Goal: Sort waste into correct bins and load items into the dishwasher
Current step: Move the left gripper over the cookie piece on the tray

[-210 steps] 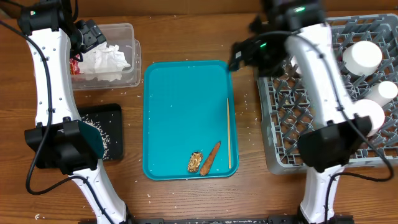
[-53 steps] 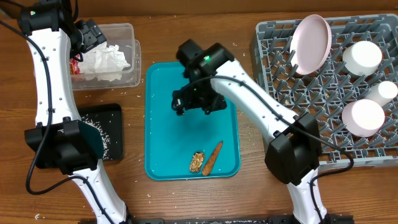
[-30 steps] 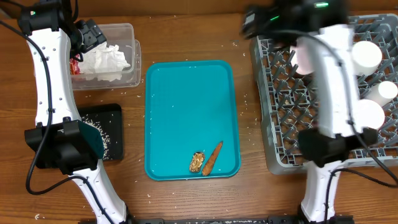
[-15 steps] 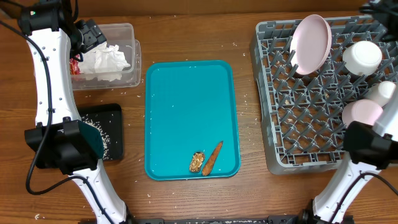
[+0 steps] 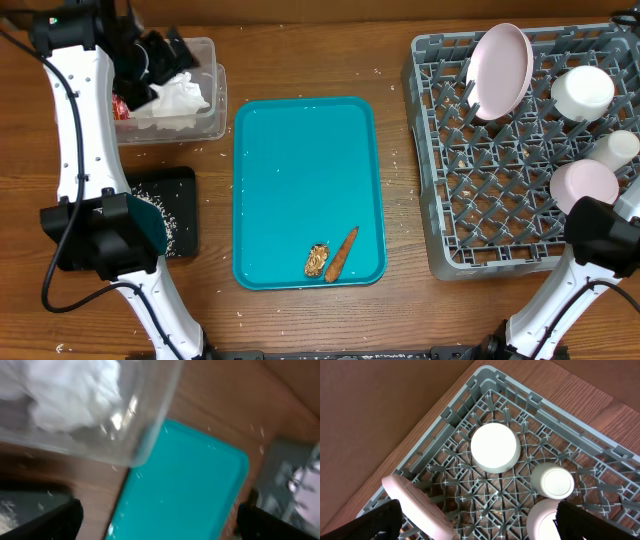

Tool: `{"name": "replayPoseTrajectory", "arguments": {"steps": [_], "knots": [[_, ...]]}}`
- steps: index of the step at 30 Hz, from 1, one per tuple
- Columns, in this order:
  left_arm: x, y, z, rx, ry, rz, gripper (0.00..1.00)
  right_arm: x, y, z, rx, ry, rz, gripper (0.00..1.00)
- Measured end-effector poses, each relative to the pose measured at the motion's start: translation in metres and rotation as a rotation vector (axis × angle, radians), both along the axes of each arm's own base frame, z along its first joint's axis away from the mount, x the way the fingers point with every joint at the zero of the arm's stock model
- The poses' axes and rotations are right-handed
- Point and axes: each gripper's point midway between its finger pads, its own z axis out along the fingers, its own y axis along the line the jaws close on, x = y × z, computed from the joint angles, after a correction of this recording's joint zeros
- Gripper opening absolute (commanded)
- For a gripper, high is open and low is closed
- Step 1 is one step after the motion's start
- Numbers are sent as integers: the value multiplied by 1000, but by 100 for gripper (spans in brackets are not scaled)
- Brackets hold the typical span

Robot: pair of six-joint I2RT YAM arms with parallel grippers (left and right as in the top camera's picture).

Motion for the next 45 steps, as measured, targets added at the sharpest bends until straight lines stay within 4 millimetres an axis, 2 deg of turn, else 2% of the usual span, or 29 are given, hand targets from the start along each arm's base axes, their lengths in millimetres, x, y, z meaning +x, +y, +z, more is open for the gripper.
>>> {"name": "replayPoseTrajectory", "arguments": {"steps": [3,6,12,15,18,23,25,28,31,34,40,45], "knots": [[-24,-24,-2,-59,77,-99,100,0,0,0,0,0,0,100],[-52,-38,-5,-85,172,-169,100,0,0,0,0,0,0,100],[-56,-48,-7,-76,166,-250,100,0,0,0,0,0,0,100],[-65,-57,-12,-77,195,-276,100,0,0,0,0,-1,0,100],[-91,-76,-19,-65,258,-324,100,0,0,0,1,0,0,100],[-151,-107,-26,-5,346,-427,100,0,0,0,0,0,0,100],[-157,-117,-27,16,319,-461,100,0,0,0,1,0,0,100],[-166,-133,-43,86,280,-523,100,0,0,0,1,1,0,100],[-175,-155,-79,144,292,-569,100,0,0,0,1,0,0,100],[-180,-169,-101,165,299,-587,100,0,0,0,1,1,0,100],[-184,-185,-122,190,274,-638,100,0,0,0,0,1,0,100],[-206,-189,-135,207,327,-687,100,0,0,0,1,1,0,100]]}}
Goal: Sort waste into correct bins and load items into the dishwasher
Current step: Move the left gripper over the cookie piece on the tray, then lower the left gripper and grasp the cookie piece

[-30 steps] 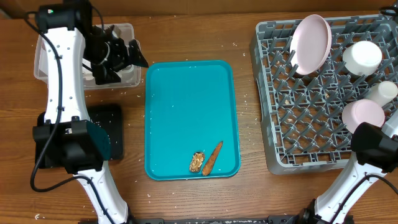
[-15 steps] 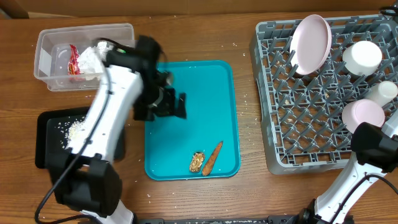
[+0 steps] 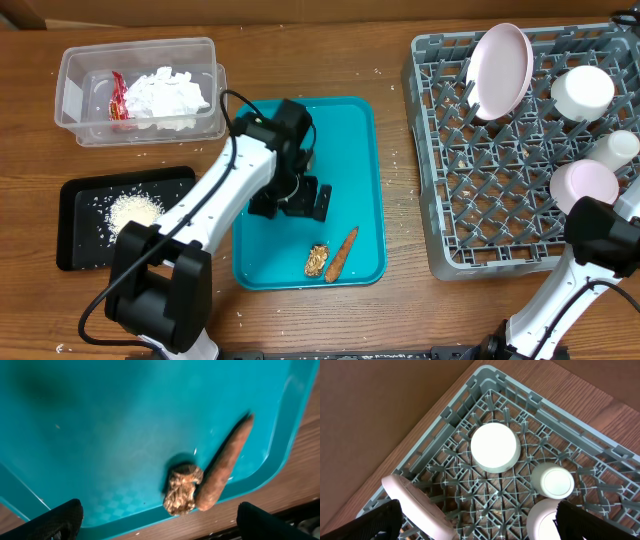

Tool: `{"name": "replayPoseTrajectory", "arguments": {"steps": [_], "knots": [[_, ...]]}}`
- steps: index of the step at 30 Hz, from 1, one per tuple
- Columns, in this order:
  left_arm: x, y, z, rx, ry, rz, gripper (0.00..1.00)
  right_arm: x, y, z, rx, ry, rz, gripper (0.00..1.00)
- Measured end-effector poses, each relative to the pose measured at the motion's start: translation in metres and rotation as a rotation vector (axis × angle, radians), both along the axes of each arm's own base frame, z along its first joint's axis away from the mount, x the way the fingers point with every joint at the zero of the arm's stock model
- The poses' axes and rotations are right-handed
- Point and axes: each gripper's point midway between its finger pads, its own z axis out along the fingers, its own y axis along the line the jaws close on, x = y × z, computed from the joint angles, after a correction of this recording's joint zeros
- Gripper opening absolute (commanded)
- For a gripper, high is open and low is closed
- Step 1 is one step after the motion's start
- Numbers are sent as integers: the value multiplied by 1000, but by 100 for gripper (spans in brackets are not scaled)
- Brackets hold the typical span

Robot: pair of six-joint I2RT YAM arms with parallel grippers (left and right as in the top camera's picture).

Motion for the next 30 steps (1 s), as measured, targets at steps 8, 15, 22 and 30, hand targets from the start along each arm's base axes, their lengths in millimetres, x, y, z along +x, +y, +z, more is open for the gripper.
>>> {"name": "replayPoseTrajectory", "arguments": {"steps": [8,15,22,30], "knots": [[-47,-15,-32,72,58,-134,100,0,0,0,0,-1,0,100],[-55,-15,-38,157,24,-162,100,0,0,0,0,1,0,100],[-49,-8,-41,208,-7,-133,100,0,0,0,0,0,0,100],[-52,-4,-56,238,23,-132,100,0,0,0,0,0,0,100]]}}
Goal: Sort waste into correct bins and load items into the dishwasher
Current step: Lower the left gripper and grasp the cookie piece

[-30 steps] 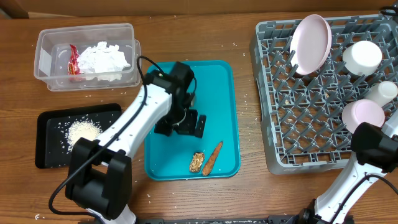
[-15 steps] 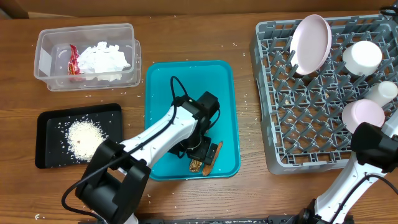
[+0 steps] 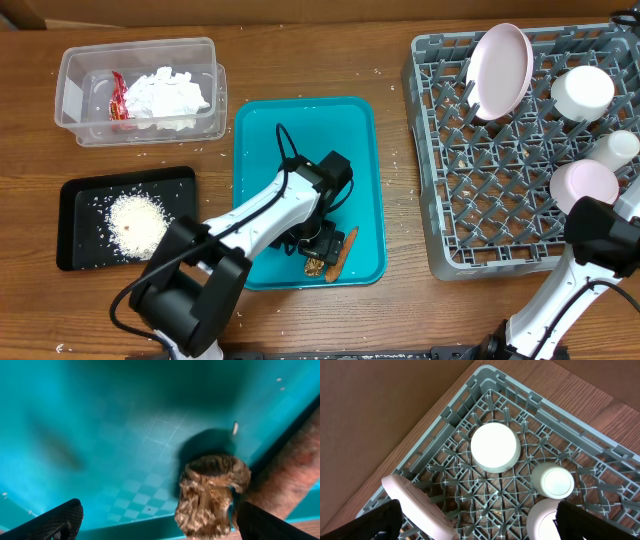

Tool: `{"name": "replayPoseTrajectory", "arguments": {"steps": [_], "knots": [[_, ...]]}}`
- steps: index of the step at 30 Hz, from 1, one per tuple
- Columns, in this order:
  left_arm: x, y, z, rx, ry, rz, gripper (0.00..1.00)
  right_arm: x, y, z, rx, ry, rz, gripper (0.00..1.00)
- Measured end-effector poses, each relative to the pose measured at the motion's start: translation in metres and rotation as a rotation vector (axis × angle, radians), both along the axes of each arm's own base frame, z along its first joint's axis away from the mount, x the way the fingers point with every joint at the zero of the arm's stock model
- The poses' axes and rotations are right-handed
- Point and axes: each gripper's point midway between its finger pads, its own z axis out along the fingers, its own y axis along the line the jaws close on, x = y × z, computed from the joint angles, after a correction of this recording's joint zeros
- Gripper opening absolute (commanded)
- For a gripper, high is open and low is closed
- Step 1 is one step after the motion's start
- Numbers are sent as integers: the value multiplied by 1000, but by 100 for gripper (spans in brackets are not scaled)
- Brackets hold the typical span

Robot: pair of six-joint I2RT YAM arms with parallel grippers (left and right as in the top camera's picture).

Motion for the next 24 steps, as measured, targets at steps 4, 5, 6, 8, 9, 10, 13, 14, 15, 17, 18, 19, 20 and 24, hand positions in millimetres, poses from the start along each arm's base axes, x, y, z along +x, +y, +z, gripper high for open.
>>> {"name": "replayPoseTrajectory", "arguments": {"steps": [4,5,6,8,9,10,13,14,15,17,18,19,20,24], "knots": [[0,-6,-7,-26,20,-13,100,0,0,0,0,0,0,100],[-1,-7,-9,-29,25,-15,100,0,0,0,0,0,0,100],[-1,-7,-10,-30,28,-15,100,0,0,0,0,0,0,100],[-2,-7,-12,-31,35,-20,100,0,0,0,0,-1,0,100],[-1,-7,-13,-31,37,-24,100,0,0,0,0,0,0,100],[-2,-7,-14,-30,39,-25,100,0,0,0,0,0,0,100],[-4,-6,-19,-20,57,-26,99,0,0,0,0,0,0,100],[-5,-5,-20,-15,64,-25,97,0,0,0,0,0,0,100],[-6,-5,-20,-10,70,-25,95,0,0,0,0,0,0,100],[-8,-3,-21,0,81,-21,89,0,0,0,0,0,0,100],[-8,-2,-21,4,83,-19,86,0,0,0,0,0,0,100],[-9,-2,-21,7,83,-16,79,0,0,0,0,0,0,100],[-9,-2,-21,9,84,-14,72,0,0,0,0,0,0,100],[-10,-1,-22,14,88,-7,67,0,0,0,0,0,0,100]]}}
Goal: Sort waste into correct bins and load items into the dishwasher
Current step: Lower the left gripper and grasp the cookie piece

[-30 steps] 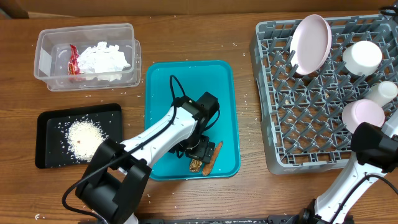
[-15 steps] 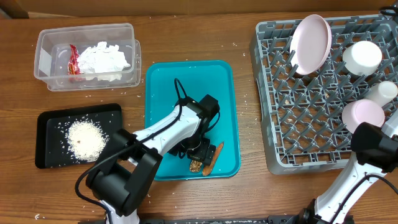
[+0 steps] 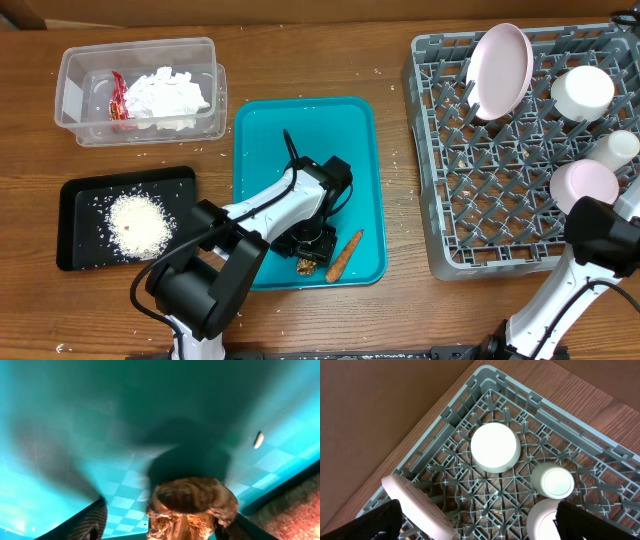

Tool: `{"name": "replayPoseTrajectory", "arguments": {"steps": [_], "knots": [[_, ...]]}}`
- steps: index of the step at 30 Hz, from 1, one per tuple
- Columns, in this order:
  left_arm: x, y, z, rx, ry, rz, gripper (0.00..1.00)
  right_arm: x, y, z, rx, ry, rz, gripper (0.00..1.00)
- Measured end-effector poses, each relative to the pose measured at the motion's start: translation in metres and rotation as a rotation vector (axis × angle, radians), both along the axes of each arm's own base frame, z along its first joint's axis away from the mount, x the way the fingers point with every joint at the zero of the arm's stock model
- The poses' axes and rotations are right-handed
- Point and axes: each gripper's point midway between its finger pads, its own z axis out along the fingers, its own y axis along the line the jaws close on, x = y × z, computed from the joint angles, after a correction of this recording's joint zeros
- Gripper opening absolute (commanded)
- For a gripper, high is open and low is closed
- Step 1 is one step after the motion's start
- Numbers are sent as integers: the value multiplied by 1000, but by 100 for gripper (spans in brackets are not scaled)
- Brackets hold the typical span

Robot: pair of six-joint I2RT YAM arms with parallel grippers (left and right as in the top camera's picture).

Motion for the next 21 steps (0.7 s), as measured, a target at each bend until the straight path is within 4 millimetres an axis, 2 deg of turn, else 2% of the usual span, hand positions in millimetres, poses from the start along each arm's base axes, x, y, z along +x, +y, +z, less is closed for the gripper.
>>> {"name": "replayPoseTrajectory", "arguments": {"steps": [5,11,18,21], "knots": [[0,1,0,5,0,6,63,0,0,0,0,-1,0,100],[2,6,1,10,22,40,44,0,0,0,0,0,0,100],[22,17,3,-8,18,126,40,0,0,0,0,0,0,100],[33,26,5,-13,10,172,34,0,0,0,0,0,0,100]]}}
